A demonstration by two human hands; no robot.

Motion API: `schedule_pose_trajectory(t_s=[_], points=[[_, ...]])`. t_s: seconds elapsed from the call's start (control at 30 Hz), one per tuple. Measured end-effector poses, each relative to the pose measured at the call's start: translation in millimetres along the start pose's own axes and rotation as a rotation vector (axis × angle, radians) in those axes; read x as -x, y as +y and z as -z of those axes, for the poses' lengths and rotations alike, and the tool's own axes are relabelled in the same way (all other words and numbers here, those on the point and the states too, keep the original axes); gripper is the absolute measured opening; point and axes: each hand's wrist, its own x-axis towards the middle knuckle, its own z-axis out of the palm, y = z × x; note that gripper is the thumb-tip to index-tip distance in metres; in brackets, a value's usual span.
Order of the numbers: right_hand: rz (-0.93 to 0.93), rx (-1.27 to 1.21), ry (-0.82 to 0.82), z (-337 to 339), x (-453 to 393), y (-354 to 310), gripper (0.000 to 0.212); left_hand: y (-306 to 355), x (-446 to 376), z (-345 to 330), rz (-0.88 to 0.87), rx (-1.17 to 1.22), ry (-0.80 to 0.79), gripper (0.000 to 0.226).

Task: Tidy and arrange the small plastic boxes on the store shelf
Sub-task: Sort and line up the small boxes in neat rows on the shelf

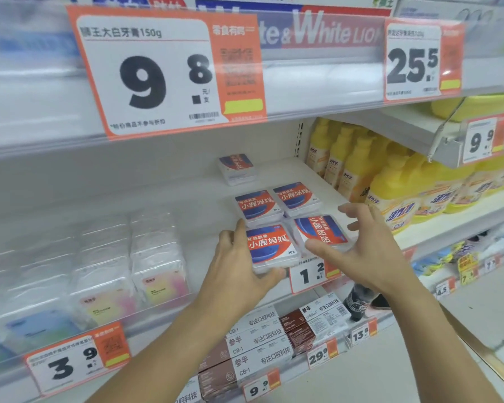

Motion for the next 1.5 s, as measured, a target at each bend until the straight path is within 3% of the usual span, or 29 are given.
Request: schedule_pose_trajectory(t_s=[0.1, 0.2, 0.3, 0.4, 0.53, 0.6, 0.83, 0.97, 1.07, 1.2, 1.37, 1.5], points=[[0.017, 0.217, -0.077, 3.6, -9.1, -8.6, 0.087, 3.4, 3.7, -2.2, 0.001, -0.041, -0.008, 0.092], [-0.021, 0.164, -0.282, 25.8, -23.9, -8.5, 0.074, 3.6, 4.9, -5.3, 0.01, -0.092, 0.003, 0.089], [0.042, 0.119, -0.419, 42.1, -38.6, -7.2, 0.093, 7.4, 3.9, -6.9, 0.022, -0.139, 0.032, 0.087], [0.078, 0.144, -0.446, 39.8, -45.6, -3.5, 0.1, 14.3, 3.1, -9.9, 0.038, -0.191, 0.066, 0.082], [0.058, 0.125, -0.47, 36.7, -49.1, 4.8, 0.058, 17.5, 1.4, -15.9, 0.046, -0.213, 0.106, 0.08], [0.072, 0.082, -0.458, 37.6, -51.0, 7.6, 0.047, 17.2, 0.6, -17.7, 0.043, -0.235, 0.111, 0.078], [0.133, 0.004, -0.393, 32.9, -52.5, 10.9, 0.044, 18.2, 2.9, -19.6, 0.036, -0.256, 0.074, 0.071], [0.12, -0.041, -0.45, 34.8, -53.7, 11.2, 0.037, 19.4, 4.1, -16.5, 0.019, -0.271, 0.058, 0.066], [0.084, -0.065, -0.429, 34.8, -63.7, 9.3, 0.043, 19.1, 3.8, -10.0, -0.003, -0.258, 0.058, 0.055], [0.0, -0.077, -0.252, 19.0, -84.1, -1.7, 0.061, 19.7, -4.0, -1.2, 0.061, -0.101, 0.095, 0.047], [-0.052, -0.014, -0.436, 8.2, -98.2, -13.4, 0.068, 13.7, -27.2, -4.6, 0.176, 0.08, 0.141, 0.058], [-0.016, 0.047, -0.46, 7.4, -99.9, -13.9, 0.069, 8.5, -35.5, -11.3, 0.16, 0.116, 0.109, 0.057]])
